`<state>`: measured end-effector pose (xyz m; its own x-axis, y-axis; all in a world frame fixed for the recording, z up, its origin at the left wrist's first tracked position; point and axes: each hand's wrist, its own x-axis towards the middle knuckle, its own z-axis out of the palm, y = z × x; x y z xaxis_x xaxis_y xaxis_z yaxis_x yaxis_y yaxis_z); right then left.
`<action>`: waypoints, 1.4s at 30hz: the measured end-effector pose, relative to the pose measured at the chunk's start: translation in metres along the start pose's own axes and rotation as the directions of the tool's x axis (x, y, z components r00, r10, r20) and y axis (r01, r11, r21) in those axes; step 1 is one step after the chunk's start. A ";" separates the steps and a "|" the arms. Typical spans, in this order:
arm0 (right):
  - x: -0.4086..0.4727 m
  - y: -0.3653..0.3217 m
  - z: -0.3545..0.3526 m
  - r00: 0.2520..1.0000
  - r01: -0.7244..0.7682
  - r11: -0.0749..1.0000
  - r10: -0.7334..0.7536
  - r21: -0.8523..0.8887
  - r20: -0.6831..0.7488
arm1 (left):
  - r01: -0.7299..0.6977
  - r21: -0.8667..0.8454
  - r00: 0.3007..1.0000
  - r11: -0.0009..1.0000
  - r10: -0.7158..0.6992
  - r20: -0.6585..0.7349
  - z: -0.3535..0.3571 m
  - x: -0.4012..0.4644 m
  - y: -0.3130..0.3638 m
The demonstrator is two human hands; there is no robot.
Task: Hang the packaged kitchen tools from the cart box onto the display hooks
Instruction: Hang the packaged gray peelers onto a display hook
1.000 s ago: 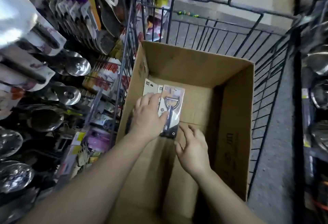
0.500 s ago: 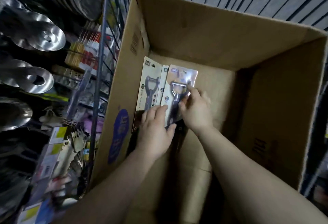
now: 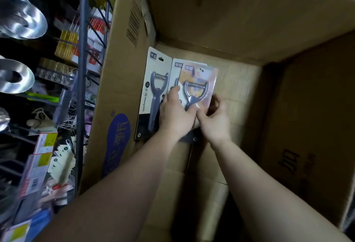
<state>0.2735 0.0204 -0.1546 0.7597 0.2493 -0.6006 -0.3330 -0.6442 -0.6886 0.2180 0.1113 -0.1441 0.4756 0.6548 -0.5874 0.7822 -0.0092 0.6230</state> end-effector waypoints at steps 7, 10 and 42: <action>-0.001 0.007 0.007 0.985 -0.162 0.980 0.154 0.116 0.077 | 0.039 -0.071 0.999 0.997 -0.039 0.004 0.007 -0.012 -0.018; -0.004 0.008 0.009 0.970 -0.226 0.951 0.199 0.212 0.141 | 0.070 -0.025 0.996 0.997 -0.071 -0.049 0.008 -0.017 -0.022; -0.069 0.037 -0.043 0.933 -0.342 0.862 0.261 0.375 0.249 | 0.394 -0.358 0.914 0.846 -0.323 0.244 -0.010 -0.061 -0.043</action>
<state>0.2330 -0.0517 -0.1208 0.4823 0.2444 -0.8412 -0.7562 -0.3687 -0.5406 0.1516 0.0794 -0.1295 0.2806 0.4173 -0.8643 0.7054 0.5210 0.4806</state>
